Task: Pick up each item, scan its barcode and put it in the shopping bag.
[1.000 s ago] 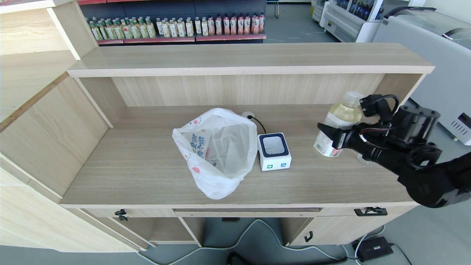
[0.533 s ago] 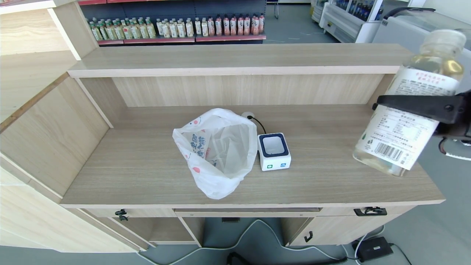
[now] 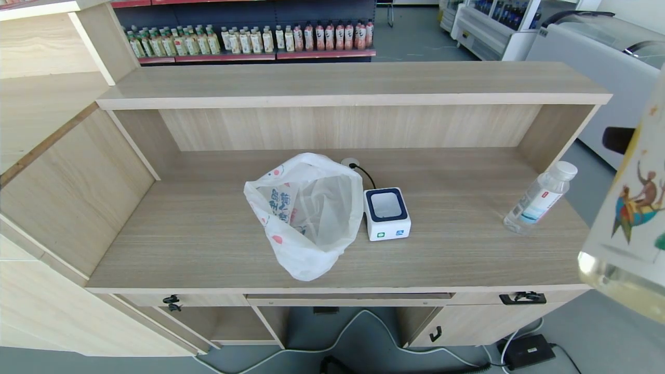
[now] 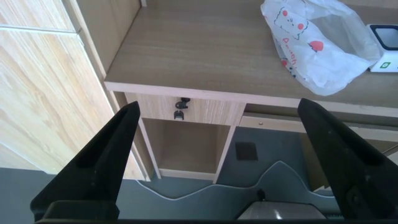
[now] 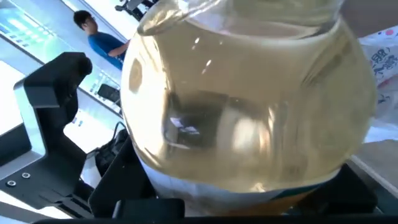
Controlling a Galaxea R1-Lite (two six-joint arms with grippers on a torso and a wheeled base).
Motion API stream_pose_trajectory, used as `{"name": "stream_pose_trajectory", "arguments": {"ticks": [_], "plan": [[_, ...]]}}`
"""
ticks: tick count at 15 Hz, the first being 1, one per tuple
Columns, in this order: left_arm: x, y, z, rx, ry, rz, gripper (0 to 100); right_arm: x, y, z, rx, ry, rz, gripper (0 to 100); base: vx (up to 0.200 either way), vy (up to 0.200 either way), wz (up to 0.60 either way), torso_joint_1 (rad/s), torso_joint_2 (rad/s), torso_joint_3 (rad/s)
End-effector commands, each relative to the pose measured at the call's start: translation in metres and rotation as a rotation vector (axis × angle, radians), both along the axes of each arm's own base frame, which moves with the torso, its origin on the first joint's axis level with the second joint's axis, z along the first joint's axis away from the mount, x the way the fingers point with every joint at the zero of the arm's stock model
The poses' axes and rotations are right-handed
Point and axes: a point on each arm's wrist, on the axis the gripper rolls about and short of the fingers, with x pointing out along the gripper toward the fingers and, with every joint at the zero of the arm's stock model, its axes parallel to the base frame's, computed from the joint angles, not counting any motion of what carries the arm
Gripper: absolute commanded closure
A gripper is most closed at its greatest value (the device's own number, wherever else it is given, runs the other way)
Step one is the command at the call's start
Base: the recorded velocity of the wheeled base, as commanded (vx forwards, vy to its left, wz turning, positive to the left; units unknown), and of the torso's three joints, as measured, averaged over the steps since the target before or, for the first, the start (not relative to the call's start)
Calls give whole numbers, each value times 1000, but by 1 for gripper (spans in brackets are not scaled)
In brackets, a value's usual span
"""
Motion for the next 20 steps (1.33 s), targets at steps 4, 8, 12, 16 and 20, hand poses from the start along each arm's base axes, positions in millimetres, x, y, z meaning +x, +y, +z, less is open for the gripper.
{"name": "stream_pose_trajectory", "arguments": {"ticks": [4, 8, 12, 16, 20], "plan": [[0, 0, 0, 0, -1, 0, 0, -16, -5, -4, -10, 30, 17, 100, 0, 0, 0, 0, 0, 0], [0, 0, 0, 0, -1, 0, 0, -24, -9, -1, 3, 59, 22, 100, 0, 0, 0, 0, 0, 0], [0, 0, 0, 0, -1, 0, 0, -18, -6, 8, 23, 97, 26, 100, 0, 0, 0, 0, 0, 0], [0, 0, 0, 0, -1, 0, 0, -7, -1, 2, 7, 134, 22, 100, 0, 0, 0, 0, 0, 0], [0, 0, 0, 0, -1, 0, 0, -6, -1, 2, 6, 137, 19, 100, 0, 0, 0, 0, 0, 0]]}}
